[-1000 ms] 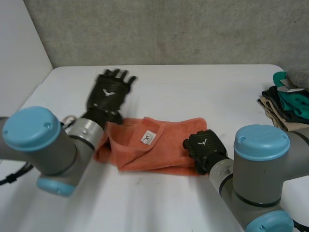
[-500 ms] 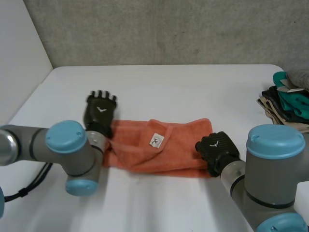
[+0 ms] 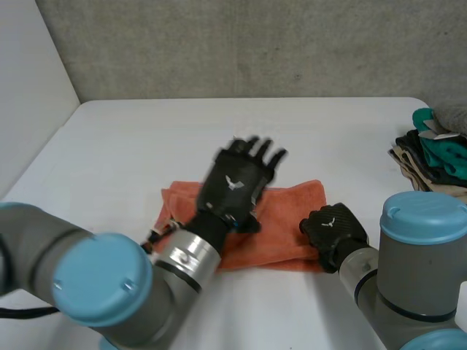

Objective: Fold the laundry.

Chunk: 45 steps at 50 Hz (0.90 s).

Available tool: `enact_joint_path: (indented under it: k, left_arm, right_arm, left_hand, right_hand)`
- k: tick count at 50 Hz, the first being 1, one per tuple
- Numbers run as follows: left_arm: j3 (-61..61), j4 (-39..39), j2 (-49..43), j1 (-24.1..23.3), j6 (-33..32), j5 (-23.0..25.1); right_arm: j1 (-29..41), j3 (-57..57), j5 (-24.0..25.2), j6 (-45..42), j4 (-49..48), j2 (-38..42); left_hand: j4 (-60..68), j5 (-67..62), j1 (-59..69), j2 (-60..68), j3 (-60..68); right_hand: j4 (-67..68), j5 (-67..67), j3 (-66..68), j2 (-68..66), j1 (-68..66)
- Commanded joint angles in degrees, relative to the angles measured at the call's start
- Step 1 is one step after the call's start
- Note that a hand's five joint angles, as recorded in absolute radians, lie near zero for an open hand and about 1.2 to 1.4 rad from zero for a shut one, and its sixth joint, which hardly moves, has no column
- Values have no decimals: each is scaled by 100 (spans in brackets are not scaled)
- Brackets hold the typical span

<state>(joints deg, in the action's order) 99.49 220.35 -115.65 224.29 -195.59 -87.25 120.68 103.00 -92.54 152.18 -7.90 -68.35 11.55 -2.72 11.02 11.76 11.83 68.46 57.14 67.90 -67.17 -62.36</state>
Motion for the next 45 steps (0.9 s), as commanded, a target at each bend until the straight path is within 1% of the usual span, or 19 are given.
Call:
enact_joint_path:
  k: [1, 3, 7, 8, 10, 11, 14, 15, 17, 18, 21, 29, 32, 33, 36, 37, 40, 44, 45]
  left_arm:
    - [-483, -45, -1099, -52, -392, -450]
    - [-562, -45, -1249, 10, -497, -582]
    - [-773, -1, -1451, 299, -770, -1047]
    - [-826, 60, -1434, 491, -866, -1327]
    - [-870, 201, -1416, 712, -945, -1619]
    - [-931, 375, -1434, 948, -1016, -1838]
    - [-984, 553, -1451, 1318, -1191, -2033]
    - [-958, 501, -1434, 1511, -1410, -2051]
    - [-897, 378, -1408, 1618, -1665, -2024]
    - [-801, 264, -1321, 1627, -1945, -1981]
    - [-599, 166, -1083, 1610, -2158, -1928]
    - [280, 394, 207, 1425, -1922, -1673]
    - [465, 456, 508, 1451, -1834, -1594]
    - [562, 456, 665, 1495, -1781, -1533]
    - [668, 456, 851, 1600, -1711, -1427]
    - [720, 448, 930, 1670, -1658, -1348]
    - [756, 412, 1000, 1767, -1561, -1225]
    - [738, 360, 1001, 1864, -1359, -1040]
    - [721, 342, 1001, 1873, -1272, -1005]
  right_arm:
    - [-18, 45, 8, -4, -9, 6]
    - [-27, 45, -1, -4, -18, 6]
    - [-53, 63, -1, -13, -36, -29]
    - [-80, 71, -1, -22, -36, -29]
    - [-115, 89, -1, -31, -18, -47]
    - [-141, 115, 8, -39, -9, -64]
    - [-194, 150, 17, -57, -9, -82]
    - [-220, 185, 17, -75, -9, -90]
    - [-255, 212, 8, -101, -9, -126]
    - [-264, 229, 8, -118, -9, -143]
    - [-334, 326, -1, -224, -1, -266]
    - [-624, 528, -9, -733, 192, -732]
    - [-870, 511, -62, -1146, 499, -934]
    - [-958, 459, -114, -1443, 674, -1030]
    - [-1020, 292, -211, -1936, 895, -1110]
    - [-1003, 143, -281, -2269, 992, -1136]
    - [-845, -130, -317, -2631, 1028, -1137]
    - [-81, -605, -142, -2641, 572, -926]
    - [277, -727, 24, -2598, 257, -812]
  left_hand:
    - [-155, 272, -102, -176, -183]
    - [-155, 272, -102, -176, -183]
    - [-155, 272, -102, -176, -183]
    - [-155, 272, -102, -176, -183]
    - [-155, 272, -102, -176, -183]
    - [-155, 272, -102, -176, -183]
    - [-155, 272, -102, -176, -183]
    - [-155, 272, -102, -176, -183]
    - [-155, 272, -102, -176, -183]
    - [-155, 272, -102, -176, -183]
    - [-155, 272, -102, -176, -183]
    - [-155, 272, -102, -176, -183]
    - [-155, 272, -102, -176, -183]
    - [-155, 272, -102, -176, -183]
    - [-155, 272, -102, -176, -183]
    - [-155, 272, -102, -176, -183]
    - [-155, 272, -102, -176, -183]
    - [-155, 272, -102, -176, -183]
    - [-155, 272, -102, -176, -183]
  right_hand:
    - [1154, 1286, 1210, -1283, -1764]
    - [1154, 1286, 1210, -1283, -1764]
    - [1154, 1286, 1210, -1283, -1764]
    - [1154, 1286, 1210, -1283, -1764]
    - [1154, 1286, 1210, -1283, -1764]
    - [1154, 1286, 1210, -1283, -1764]
    - [1154, 1286, 1210, -1283, -1764]
    - [1154, 1286, 1210, -1283, -1764]
    - [1154, 1286, 1210, -1283, -1764]
    - [1154, 1286, 1210, -1283, -1764]
    - [1154, 1286, 1210, -1283, -1764]
    - [1154, 1286, 1210, -1283, -1764]
    - [1154, 1286, 1210, -1283, -1764]
    - [1154, 1286, 1210, -1283, -1764]
    - [1154, 1286, 1210, -1283, -1764]
    - [1154, 1286, 1210, -1283, -1764]
    - [1154, 1286, 1210, -1283, -1764]
    - [1154, 1286, 1210, -1283, -1764]
    - [1154, 1286, 1210, -1283, -1764]
